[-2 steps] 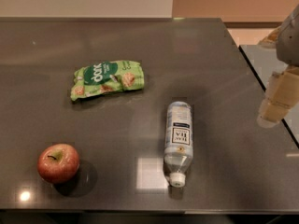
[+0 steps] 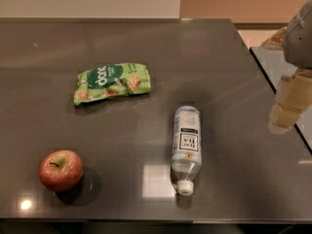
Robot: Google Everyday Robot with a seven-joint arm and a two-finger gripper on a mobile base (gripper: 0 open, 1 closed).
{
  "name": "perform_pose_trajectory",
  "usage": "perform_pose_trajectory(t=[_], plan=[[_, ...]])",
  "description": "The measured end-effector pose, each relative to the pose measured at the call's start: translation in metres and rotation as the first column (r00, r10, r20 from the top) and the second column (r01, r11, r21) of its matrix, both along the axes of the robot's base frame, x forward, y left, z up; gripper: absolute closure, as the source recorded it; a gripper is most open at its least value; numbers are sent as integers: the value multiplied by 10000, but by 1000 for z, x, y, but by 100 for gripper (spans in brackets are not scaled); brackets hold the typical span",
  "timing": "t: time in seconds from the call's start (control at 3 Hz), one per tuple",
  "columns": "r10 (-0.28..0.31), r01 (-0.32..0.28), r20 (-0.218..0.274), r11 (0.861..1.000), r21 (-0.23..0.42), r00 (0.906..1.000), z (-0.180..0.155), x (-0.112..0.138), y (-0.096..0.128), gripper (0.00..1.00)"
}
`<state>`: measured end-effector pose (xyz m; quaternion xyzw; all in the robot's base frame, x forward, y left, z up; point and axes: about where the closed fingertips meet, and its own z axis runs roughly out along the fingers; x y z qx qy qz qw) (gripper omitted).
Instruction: Place blue plastic bottle upright
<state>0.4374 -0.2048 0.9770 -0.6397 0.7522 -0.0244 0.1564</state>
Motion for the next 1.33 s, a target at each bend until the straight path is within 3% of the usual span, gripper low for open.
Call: perform_pose_trajectory(t=[0.33, 0.67, 1.0, 1.33], plan=[[2027, -2026, -122, 9792, 81, 9792, -4, -3, 28, 0], [4057, -4057, 55, 9140, 59, 9140, -11, -8, 57, 0], [6441, -6439, 212, 7649, -168, 7646, -28, -19, 95, 0], [7868, -7851, 62, 6164, -603, 6172, -42, -25, 119, 0]])
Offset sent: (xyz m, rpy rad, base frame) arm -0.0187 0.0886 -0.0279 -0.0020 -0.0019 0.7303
